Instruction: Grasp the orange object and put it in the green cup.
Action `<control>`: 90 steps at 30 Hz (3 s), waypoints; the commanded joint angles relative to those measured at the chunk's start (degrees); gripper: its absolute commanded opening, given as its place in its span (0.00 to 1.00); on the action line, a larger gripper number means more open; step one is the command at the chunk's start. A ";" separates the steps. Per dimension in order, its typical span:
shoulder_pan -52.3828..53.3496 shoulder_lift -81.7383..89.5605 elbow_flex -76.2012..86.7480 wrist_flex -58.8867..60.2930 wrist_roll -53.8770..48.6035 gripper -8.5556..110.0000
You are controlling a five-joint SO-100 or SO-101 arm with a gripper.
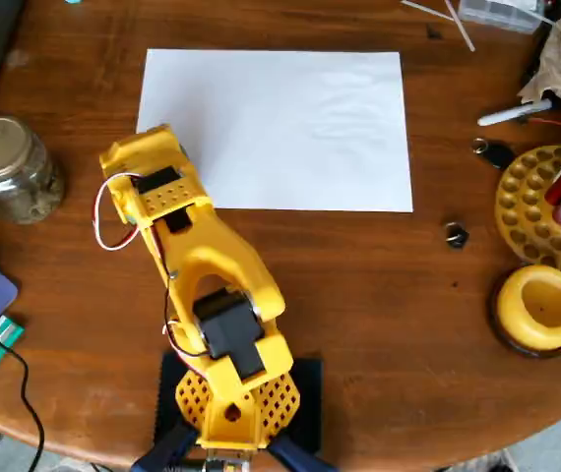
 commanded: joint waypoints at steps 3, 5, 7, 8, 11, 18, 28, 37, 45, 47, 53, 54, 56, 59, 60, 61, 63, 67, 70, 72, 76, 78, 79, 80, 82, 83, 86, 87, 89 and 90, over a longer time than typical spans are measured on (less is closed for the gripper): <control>0.44 2.46 0.44 -1.05 -0.62 0.45; 0.53 2.64 0.62 -1.05 -0.62 0.47; 0.62 2.81 0.62 -0.88 -0.62 0.47; 0.53 2.81 0.62 -0.97 -0.62 0.47; 0.53 2.72 0.62 -1.05 -0.62 0.47; 4.92 3.16 1.05 -0.79 -2.02 0.07; 16.26 23.12 1.93 18.72 -13.45 0.07; 27.95 42.63 7.65 24.43 -51.15 0.07; 30.85 60.47 20.57 34.01 -79.54 0.07; 30.94 60.47 21.88 36.74 -85.52 0.07; 31.11 60.47 27.69 42.19 -90.62 0.07; 31.11 60.47 27.69 43.95 -90.62 0.07; 31.38 60.47 27.69 46.93 -91.49 0.07; 31.29 60.47 27.69 50.98 -91.49 0.07; 31.03 60.47 27.69 52.12 -91.49 0.07; 31.03 60.47 27.69 53.09 -91.49 0.07; 31.20 60.56 27.69 53.09 -91.49 0.07; 30.67 60.56 27.69 53.09 -91.49 0.07; 30.67 60.56 27.69 53.09 -91.49 0.07; 30.67 60.56 27.69 53.09 -91.49 0.07; 30.67 60.56 27.69 53.09 -91.49 0.07; 30.67 60.56 27.69 53.09 -91.49 0.07; 30.67 60.56 27.69 53.09 -91.49 0.07; 30.67 60.56 27.69 53.09 -91.49 0.07; 30.76 60.56 27.69 53.09 -91.49 0.07; 30.76 60.56 27.69 53.09 -91.49 0.07; 30.76 60.56 27.69 53.09 -91.49 0.07; 30.76 60.56 27.69 53.09 -91.49 0.07; 30.76 60.56 27.69 53.09 -91.49 0.07; 30.76 60.56 27.69 53.09 -91.49 0.07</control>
